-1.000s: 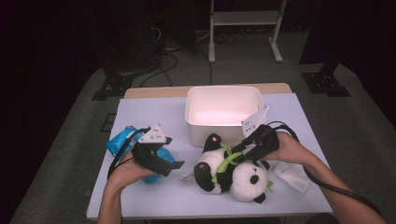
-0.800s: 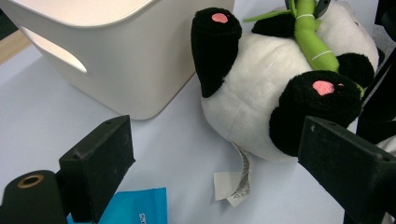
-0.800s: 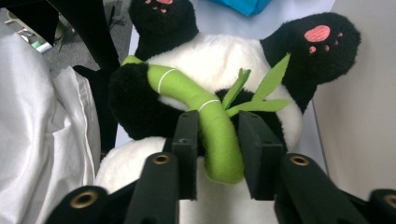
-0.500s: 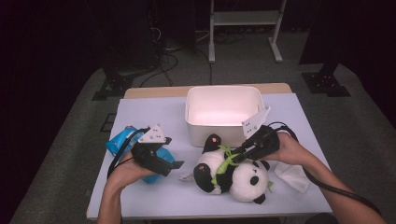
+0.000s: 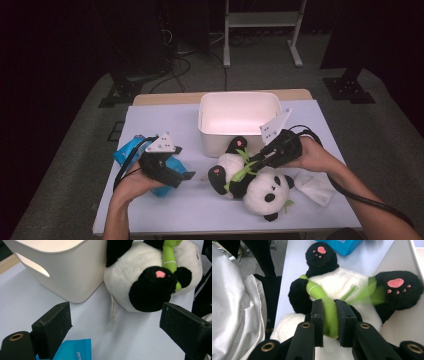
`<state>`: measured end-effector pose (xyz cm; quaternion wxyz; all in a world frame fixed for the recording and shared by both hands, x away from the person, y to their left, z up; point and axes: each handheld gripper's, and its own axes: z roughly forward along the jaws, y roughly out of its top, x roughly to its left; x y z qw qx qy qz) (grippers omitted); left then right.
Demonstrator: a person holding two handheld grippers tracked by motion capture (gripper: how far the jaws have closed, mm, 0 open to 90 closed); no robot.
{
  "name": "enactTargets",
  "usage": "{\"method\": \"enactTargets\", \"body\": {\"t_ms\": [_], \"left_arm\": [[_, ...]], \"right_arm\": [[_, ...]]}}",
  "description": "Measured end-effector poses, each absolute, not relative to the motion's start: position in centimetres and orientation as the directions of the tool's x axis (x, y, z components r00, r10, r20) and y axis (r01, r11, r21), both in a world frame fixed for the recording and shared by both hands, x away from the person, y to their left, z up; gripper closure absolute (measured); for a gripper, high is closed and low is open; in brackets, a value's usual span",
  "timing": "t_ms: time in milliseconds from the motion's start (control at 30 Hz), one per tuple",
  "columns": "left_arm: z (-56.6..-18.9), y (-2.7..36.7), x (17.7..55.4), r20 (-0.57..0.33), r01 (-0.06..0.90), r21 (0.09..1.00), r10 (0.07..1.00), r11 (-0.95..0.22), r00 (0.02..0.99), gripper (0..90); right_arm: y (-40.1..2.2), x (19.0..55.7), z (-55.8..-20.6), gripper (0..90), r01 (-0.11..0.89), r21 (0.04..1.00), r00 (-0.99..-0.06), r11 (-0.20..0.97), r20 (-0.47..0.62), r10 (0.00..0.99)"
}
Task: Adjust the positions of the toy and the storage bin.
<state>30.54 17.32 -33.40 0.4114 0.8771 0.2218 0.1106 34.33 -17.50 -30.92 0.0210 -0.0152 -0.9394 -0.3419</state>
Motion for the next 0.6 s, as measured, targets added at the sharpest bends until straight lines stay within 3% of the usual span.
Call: {"method": "enactTargets", "body": {"t_ms": [600], "left_arm": [[-33.6,18.2,30.7,-0.006,0.317,0.779,0.499,-0.540,0.866,9.3]], "right_arm": [[-17.1,35.0,-27.9,77.2,0.019,0.640,-0.999,0.768,0.038,-0.007]]}}
